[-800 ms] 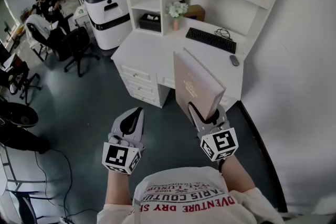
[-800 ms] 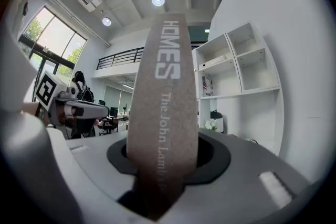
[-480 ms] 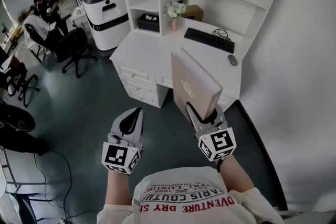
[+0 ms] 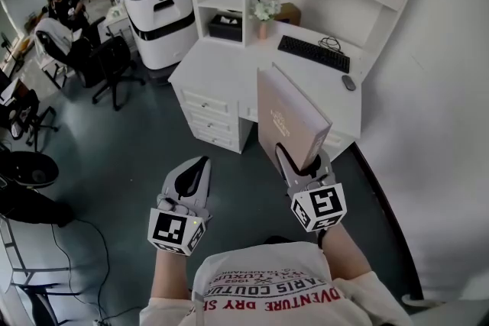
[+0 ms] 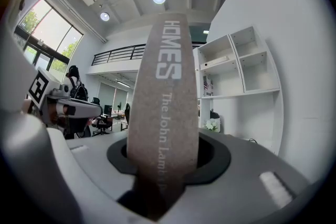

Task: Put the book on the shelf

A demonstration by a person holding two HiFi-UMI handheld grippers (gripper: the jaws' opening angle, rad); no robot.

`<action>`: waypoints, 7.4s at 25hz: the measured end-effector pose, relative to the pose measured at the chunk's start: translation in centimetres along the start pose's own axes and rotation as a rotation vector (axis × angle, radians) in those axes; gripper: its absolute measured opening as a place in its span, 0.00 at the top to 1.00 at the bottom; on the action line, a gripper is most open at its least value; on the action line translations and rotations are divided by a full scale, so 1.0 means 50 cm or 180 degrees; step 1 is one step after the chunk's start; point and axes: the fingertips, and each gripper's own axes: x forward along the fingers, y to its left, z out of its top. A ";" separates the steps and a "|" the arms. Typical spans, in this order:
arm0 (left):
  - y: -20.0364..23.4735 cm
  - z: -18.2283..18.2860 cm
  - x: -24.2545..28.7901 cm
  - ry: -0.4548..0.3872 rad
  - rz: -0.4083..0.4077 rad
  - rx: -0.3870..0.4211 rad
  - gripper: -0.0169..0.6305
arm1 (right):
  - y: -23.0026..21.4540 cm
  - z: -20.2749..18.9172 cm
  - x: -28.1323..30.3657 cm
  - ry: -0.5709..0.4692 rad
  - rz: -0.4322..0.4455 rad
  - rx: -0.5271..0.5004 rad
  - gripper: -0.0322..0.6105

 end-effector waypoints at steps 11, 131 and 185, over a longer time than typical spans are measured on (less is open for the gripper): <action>0.143 -0.034 0.090 0.0057 0.0073 -0.0013 0.97 | -0.008 -0.008 0.180 -0.0024 0.0100 0.0035 0.68; 0.685 0.138 1.352 -0.0457 -0.1466 0.0317 0.97 | -1.002 0.499 1.439 -0.0037 -0.2051 -0.0883 0.67; 0.637 0.099 1.148 -0.0299 -0.1599 0.0195 0.97 | -0.606 0.146 1.076 -0.0092 -0.1435 -0.0475 0.95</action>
